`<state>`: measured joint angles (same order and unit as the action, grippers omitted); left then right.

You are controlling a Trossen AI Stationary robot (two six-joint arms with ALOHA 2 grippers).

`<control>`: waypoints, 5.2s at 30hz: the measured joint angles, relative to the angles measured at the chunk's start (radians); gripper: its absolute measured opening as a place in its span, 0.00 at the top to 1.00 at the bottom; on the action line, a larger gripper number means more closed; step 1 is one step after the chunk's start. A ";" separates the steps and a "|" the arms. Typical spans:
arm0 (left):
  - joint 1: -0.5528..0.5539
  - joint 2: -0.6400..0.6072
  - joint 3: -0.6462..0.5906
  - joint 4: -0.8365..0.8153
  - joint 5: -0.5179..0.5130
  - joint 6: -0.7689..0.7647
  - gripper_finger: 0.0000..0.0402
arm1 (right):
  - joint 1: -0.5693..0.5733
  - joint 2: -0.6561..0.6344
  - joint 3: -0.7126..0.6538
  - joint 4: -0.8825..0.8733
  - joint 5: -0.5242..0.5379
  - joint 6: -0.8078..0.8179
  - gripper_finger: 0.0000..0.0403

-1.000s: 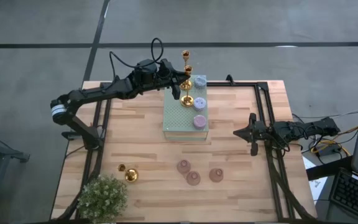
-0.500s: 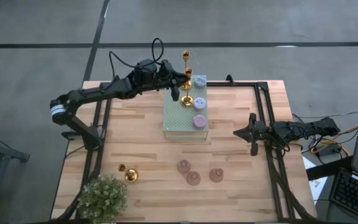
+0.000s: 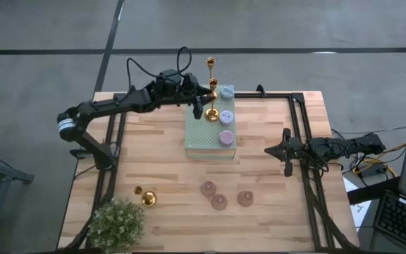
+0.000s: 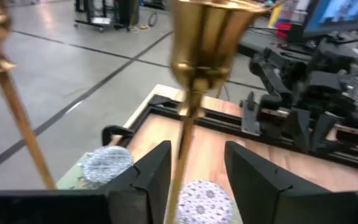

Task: Pick & Place candle stick holders
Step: Put the gold candle holder on the shelf aligned with the other gold candle holders

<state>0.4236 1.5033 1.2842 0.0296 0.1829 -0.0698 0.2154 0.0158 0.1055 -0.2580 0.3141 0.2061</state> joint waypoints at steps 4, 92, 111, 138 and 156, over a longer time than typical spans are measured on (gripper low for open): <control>0.000 -0.017 0.000 -0.050 0.044 0.021 0.57 | 0.000 0.000 0.000 0.000 0.000 0.000 0.97; -1.000 -0.754 -0.539 -0.784 -0.096 -0.385 0.41 | 0.000 0.000 0.000 0.000 0.000 0.000 0.97; -0.999 -0.726 -0.573 -0.706 -0.146 -0.342 0.49 | 0.000 0.000 0.000 0.000 0.000 0.000 0.97; -0.980 -0.729 -0.398 -0.663 -0.527 -0.138 0.65 | 0.000 0.000 0.000 0.000 0.000 0.000 0.97; -0.642 -0.535 -0.160 -0.442 -0.566 0.032 0.66 | 0.000 0.000 0.000 0.000 0.000 0.000 0.97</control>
<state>-0.2182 0.9678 1.1244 -0.4124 -0.3836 -0.0382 0.2157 0.0158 0.1055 -0.2577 0.3141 0.2061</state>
